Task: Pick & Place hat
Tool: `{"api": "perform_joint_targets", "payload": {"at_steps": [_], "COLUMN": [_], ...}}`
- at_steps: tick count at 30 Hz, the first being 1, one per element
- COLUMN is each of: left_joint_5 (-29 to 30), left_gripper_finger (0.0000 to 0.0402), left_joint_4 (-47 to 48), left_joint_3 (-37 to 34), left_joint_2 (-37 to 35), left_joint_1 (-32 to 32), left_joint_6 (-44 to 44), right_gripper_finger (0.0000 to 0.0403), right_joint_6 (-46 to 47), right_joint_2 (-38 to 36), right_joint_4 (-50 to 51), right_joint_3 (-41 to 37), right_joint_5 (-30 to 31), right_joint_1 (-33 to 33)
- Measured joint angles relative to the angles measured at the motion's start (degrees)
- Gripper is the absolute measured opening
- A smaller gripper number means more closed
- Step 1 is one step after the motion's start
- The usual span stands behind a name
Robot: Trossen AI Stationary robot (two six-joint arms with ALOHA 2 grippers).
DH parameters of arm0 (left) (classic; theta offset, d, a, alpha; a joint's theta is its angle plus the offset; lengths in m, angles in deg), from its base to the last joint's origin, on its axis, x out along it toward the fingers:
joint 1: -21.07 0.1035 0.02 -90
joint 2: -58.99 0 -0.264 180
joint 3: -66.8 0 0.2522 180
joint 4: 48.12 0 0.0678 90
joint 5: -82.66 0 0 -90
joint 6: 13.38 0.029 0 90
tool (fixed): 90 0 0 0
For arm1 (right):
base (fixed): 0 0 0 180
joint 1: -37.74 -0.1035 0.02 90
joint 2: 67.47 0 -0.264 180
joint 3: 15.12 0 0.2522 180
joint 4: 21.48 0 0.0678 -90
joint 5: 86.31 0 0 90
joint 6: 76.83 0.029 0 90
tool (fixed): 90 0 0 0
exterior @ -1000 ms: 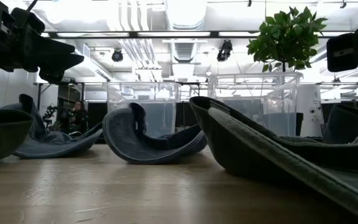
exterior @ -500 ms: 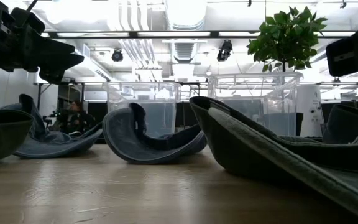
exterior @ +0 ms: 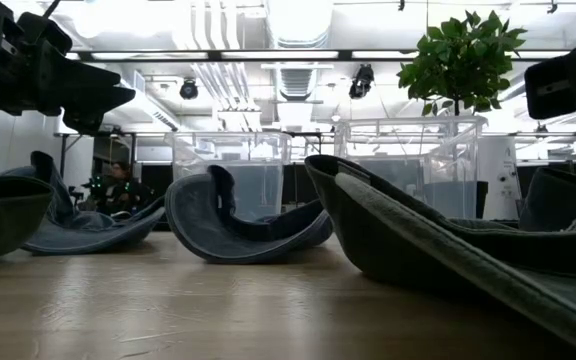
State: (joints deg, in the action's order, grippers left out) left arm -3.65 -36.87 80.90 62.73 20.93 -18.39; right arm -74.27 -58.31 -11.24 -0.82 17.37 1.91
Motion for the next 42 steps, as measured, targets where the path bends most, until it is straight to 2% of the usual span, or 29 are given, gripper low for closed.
{"api": "perform_joint_targets", "payload": {"at_steps": [7, 14, 24, 29, 42], "left_joint_5": [0.00, 0.00, -0.02, -0.15, -0.17], "left_gripper_finger": [0.0181, 0.0181, 0.0181, 0.0181, 0.0181], "left_joint_4": [0.01, 0.04, 0.06, 0.90, 1.65], "left_joint_3": [0.00, 0.00, 0.00, 0.00, 0.00], "left_joint_2": [0.00, 0.00, 0.00, 0.00, -0.02], "left_joint_1": [0.01, 0.02, 0.02, 0.02, 0.02], "left_joint_6": [0.01, 0.02, -1.10, -1.14, -1.18], "right_gripper_finger": [0.0086, 0.0081, 0.0066, 0.0066, 0.0063], "right_joint_6": [-1.64, -1.69, -1.02, 1.83, 1.35], "right_joint_2": [0.02, 0.09, 2.91, 3.98, 4.50], "right_joint_4": [0.03, 0.22, 0.28, 0.33, 0.28], "right_joint_3": [0.00, 0.00, 0.00, 0.00, 0.00], "right_joint_5": [0.20, 4.71, 4.50, 4.43, 4.34], "right_joint_1": [0.01, 0.04, 0.02, 0.02, 0.02]}}
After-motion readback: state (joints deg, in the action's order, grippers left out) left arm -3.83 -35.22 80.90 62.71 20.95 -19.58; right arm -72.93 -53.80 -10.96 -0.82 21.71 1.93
